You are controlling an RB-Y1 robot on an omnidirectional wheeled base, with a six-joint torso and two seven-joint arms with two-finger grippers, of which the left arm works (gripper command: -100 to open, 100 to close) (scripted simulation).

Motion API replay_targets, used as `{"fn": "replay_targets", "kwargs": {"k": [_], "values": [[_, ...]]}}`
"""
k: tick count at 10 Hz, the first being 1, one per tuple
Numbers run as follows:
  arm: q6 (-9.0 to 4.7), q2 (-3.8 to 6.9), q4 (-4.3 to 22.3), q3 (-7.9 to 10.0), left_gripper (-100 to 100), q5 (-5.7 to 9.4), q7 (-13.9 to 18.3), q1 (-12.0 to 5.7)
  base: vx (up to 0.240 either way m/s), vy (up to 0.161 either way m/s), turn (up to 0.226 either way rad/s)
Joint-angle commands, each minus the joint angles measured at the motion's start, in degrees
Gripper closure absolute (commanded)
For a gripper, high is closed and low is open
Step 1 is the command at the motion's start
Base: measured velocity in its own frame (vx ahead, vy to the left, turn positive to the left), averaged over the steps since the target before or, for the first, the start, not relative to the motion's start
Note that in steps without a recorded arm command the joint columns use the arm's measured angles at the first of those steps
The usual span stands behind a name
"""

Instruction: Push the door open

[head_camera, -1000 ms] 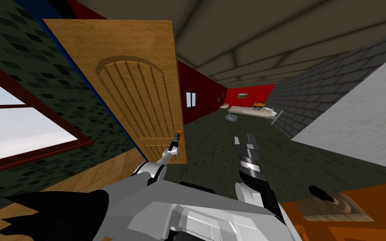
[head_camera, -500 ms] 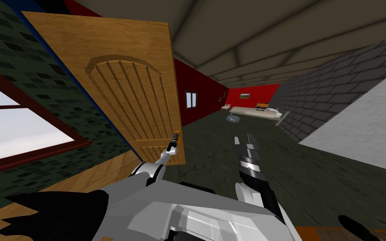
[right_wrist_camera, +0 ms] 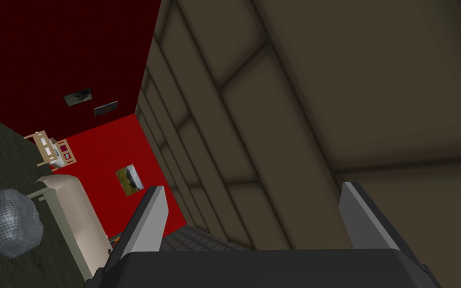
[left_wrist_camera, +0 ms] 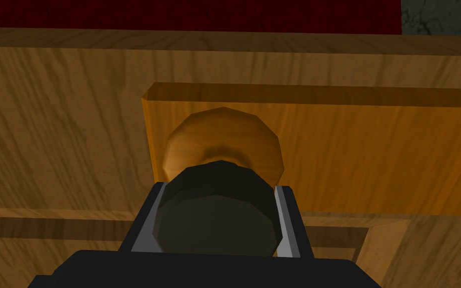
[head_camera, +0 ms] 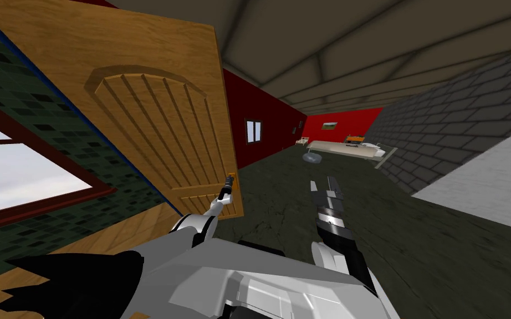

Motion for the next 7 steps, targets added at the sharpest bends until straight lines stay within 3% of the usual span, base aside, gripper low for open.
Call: {"fn": "replay_targets", "kwargs": {"k": [1,3,4,7], "values": [[0.32,0.29,-0.44,1.02,100,0.44,-0.69,0.32,0.148,-0.053,0.043],[0.24,0.63,-0.31,1.68,100,0.74,-0.96,0.40,0.180,-0.071,0.052],[0.86,0.36,-1.40,1.53,100,0.65,-1.04,1.25,0.078,-0.016,0.035],[0.68,1.23,-1.24,3.23,100,1.53,-1.81,1.52,0.180,-0.041,0.045]]}}
